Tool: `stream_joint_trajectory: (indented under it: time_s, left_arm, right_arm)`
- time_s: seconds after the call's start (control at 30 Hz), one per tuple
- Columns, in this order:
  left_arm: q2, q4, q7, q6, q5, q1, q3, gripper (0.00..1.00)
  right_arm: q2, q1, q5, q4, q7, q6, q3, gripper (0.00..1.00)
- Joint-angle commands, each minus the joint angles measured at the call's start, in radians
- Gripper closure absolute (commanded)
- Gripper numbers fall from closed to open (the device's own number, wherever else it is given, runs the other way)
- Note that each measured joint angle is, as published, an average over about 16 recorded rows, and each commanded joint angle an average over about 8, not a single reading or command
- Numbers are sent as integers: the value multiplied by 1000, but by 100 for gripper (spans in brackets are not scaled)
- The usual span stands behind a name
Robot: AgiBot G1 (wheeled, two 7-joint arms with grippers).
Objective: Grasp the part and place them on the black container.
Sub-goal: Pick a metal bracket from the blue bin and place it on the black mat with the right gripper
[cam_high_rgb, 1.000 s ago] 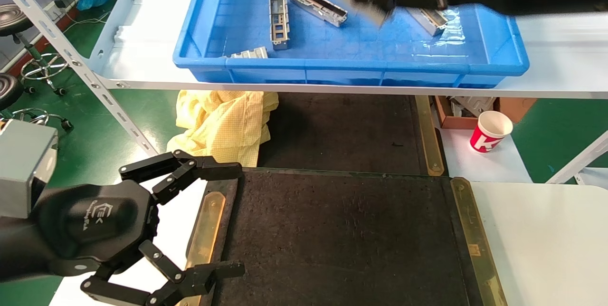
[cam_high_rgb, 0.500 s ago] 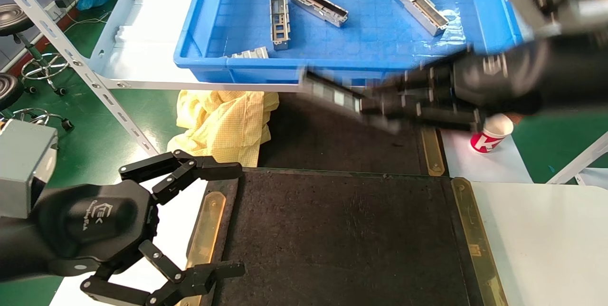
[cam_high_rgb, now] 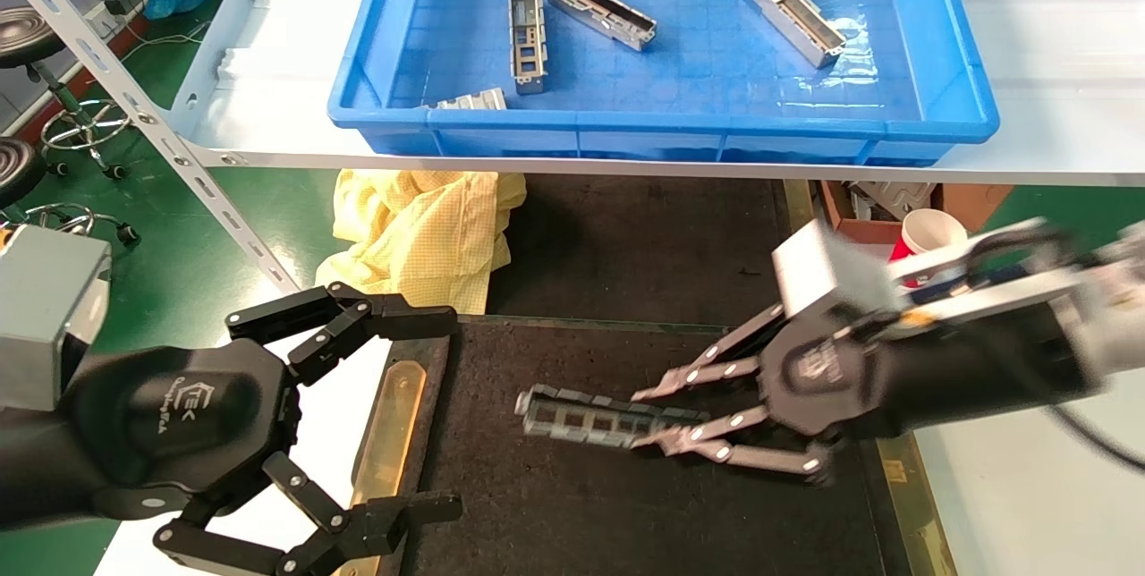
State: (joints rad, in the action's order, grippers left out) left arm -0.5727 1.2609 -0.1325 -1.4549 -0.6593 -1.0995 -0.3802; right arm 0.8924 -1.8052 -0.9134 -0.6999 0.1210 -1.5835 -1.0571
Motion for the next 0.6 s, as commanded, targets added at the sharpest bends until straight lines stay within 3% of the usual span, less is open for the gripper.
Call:
stream_joint_trajectory:
  time_s: [0.03, 0.6]
  left_arm:
    - [0, 0, 0, 0, 0, 0, 0, 0]
    - [0, 0, 0, 0, 0, 0, 0, 0]
  right_arm:
    - [31, 15, 1, 32, -42, 3, -28, 100]
    - [354, 71, -52, 439, -380, 72, -91, 100]
